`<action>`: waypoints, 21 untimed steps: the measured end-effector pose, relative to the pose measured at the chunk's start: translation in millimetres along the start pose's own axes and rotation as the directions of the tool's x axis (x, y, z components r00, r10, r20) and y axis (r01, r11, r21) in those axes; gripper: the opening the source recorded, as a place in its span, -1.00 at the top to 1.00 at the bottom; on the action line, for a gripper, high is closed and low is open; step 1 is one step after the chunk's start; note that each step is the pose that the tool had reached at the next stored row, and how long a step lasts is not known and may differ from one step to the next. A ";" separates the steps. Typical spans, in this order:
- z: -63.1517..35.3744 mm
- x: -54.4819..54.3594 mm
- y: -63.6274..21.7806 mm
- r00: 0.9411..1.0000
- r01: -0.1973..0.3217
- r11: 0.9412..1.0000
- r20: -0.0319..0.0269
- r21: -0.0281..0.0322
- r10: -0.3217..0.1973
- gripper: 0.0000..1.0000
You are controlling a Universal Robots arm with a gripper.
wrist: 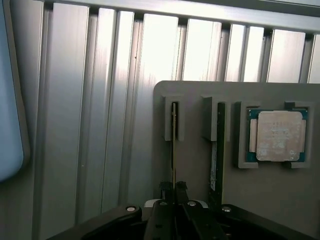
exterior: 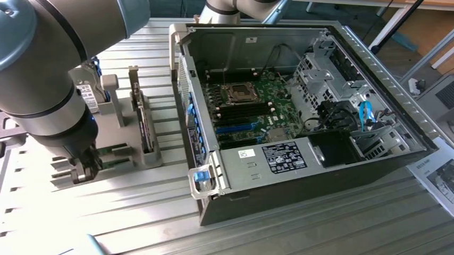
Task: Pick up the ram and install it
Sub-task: 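Pick up the ram and move it above insertion slot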
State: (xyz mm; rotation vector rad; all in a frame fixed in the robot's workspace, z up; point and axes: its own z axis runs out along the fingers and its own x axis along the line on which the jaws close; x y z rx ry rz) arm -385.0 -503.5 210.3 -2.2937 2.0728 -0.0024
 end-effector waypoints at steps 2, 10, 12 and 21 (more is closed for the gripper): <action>-4.9 -0.2 -0.2 1.000 0.000 1.000 0.000 0.001 0.000 0.73; -24.9 -0.8 -0.9 1.000 0.000 1.000 0.000 0.002 0.000 0.73; -29.6 -1.0 -1.1 1.000 0.000 1.000 0.000 0.002 0.000 0.73; -56.4 -1.8 -2.2 1.000 0.000 1.000 0.000 0.002 0.000 0.73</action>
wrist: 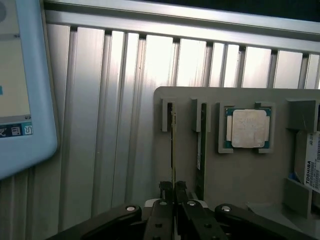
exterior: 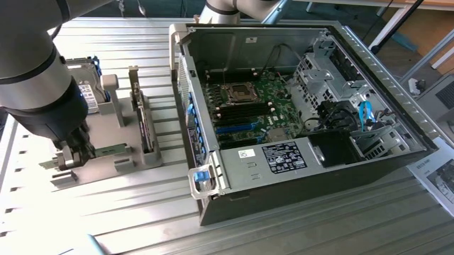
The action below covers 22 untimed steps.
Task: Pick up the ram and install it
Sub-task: 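Pick up the ram and move it above insertion slot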
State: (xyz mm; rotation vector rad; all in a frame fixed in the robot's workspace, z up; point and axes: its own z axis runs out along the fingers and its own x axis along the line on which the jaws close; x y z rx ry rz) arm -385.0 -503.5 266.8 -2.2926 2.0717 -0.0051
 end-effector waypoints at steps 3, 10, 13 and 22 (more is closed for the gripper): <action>-7.1 -0.2 -0.3 1.000 0.000 1.000 0.000 0.000 0.000 0.73; -29.0 -0.9 -1.2 1.000 0.000 1.000 0.000 0.000 0.000 0.73; -43.8 -1.4 -1.8 1.000 0.000 1.000 0.000 0.000 0.000 0.73; -75.4 -2.4 -3.0 1.000 0.001 1.000 0.000 0.000 -0.001 0.73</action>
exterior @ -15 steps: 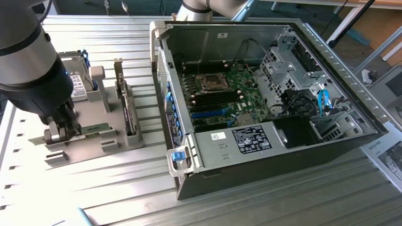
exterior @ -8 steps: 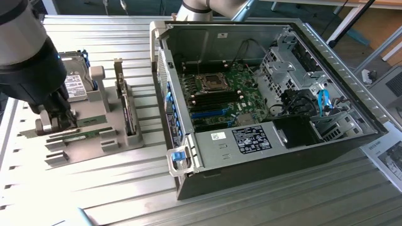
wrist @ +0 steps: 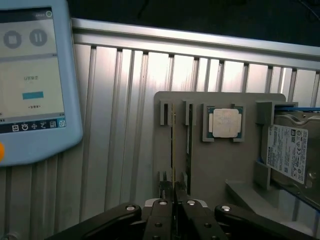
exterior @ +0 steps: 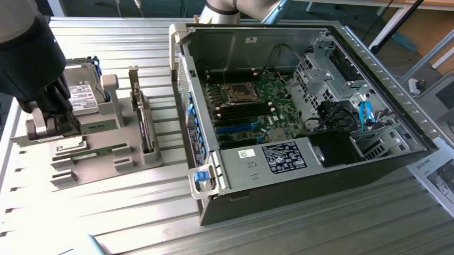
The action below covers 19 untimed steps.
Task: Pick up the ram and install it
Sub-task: 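Pick up the ram and move it above insertion slot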
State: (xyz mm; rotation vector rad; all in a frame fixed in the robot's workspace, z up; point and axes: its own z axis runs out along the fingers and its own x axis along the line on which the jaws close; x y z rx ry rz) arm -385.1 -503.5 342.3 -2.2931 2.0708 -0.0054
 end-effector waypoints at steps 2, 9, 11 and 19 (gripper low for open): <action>-7.5 -0.2 -0.3 1.000 0.000 1.000 0.000 0.000 0.000 0.73; -38.8 -1.3 -1.6 1.000 0.001 1.000 0.000 0.000 -0.001 0.73; -43.0 -1.4 -1.8 1.000 0.001 1.000 0.000 0.000 -0.001 0.73; -43.7 -1.1 -4.8 1.000 0.001 1.000 0.000 0.000 -0.001 0.73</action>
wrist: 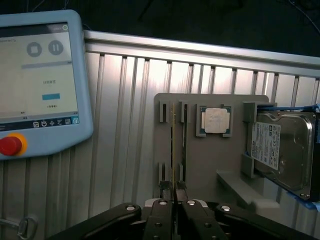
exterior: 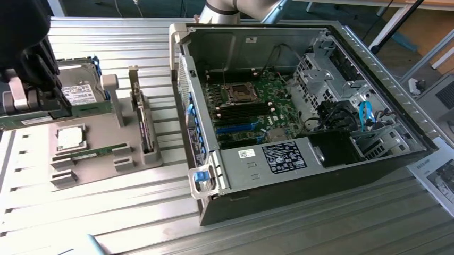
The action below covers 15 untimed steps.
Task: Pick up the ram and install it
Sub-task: 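Pick up the ram and move it above insertion slot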
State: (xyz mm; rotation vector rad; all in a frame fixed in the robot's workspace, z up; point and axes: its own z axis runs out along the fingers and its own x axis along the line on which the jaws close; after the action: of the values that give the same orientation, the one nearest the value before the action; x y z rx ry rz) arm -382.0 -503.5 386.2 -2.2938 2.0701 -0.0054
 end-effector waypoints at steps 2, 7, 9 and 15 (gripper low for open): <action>0.4 1.0 -9.6 1.000 0.000 1.000 0.000 0.000 0.000 0.73; 1.6 4.1 -39.3 1.000 0.000 1.000 0.000 -0.001 0.000 0.73; 2.0 5.3 -50.8 1.000 0.000 1.000 0.000 -0.001 0.000 0.73; 4.2 10.8 -104.1 1.000 0.000 1.000 0.000 -0.002 0.000 0.73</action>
State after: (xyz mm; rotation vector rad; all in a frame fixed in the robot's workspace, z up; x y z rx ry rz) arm -277.3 -503.5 385.9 -2.2950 2.0713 -0.0026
